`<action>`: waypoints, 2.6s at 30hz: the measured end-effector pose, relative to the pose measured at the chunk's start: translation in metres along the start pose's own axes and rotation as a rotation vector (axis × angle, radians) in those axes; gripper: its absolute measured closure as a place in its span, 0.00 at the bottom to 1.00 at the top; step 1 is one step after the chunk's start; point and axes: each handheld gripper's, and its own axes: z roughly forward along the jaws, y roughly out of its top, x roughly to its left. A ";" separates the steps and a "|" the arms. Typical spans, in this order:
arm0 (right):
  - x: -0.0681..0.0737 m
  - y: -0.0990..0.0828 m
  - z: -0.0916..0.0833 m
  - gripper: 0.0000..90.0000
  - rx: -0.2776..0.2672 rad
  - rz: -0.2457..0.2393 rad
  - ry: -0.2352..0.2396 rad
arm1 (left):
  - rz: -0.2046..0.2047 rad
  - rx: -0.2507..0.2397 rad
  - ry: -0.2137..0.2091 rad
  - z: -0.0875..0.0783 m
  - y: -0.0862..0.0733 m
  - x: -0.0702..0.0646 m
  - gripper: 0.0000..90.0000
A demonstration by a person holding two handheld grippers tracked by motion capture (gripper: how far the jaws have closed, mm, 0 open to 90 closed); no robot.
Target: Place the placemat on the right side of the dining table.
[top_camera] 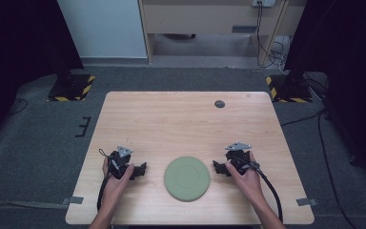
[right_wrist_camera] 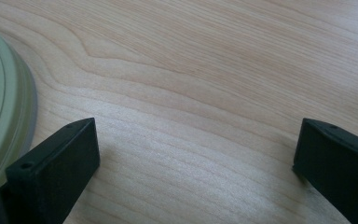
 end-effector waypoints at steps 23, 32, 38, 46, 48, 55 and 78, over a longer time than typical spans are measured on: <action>0.026 -0.010 -0.043 0.07 -0.073 -0.147 0.141 | 0.121 -0.070 -0.122 -0.029 -0.002 -0.050 0.04; 0.036 -0.015 -0.037 0.08 -0.030 -0.210 0.148 | 0.189 -0.036 -0.146 -0.026 -0.012 -0.066 0.04; 0.039 -0.016 -0.036 0.07 -0.025 -0.214 0.149 | 0.206 -0.031 -0.155 -0.022 -0.011 -0.074 0.04; 0.038 -0.017 -0.035 0.06 -0.027 -0.208 0.147 | 0.205 -0.037 -0.149 -0.020 -0.010 -0.076 0.04; 0.038 -0.017 -0.035 0.05 -0.026 -0.205 0.145 | 0.201 -0.038 -0.151 -0.019 -0.011 -0.076 0.04; 0.035 -0.016 -0.032 0.01 -0.025 -0.187 0.135 | 0.193 -0.045 -0.132 -0.016 -0.007 -0.077 0.04; 0.037 -0.015 -0.033 0.05 -0.041 -0.181 0.086 | 0.194 -0.054 -0.111 -0.015 -0.003 -0.080 0.04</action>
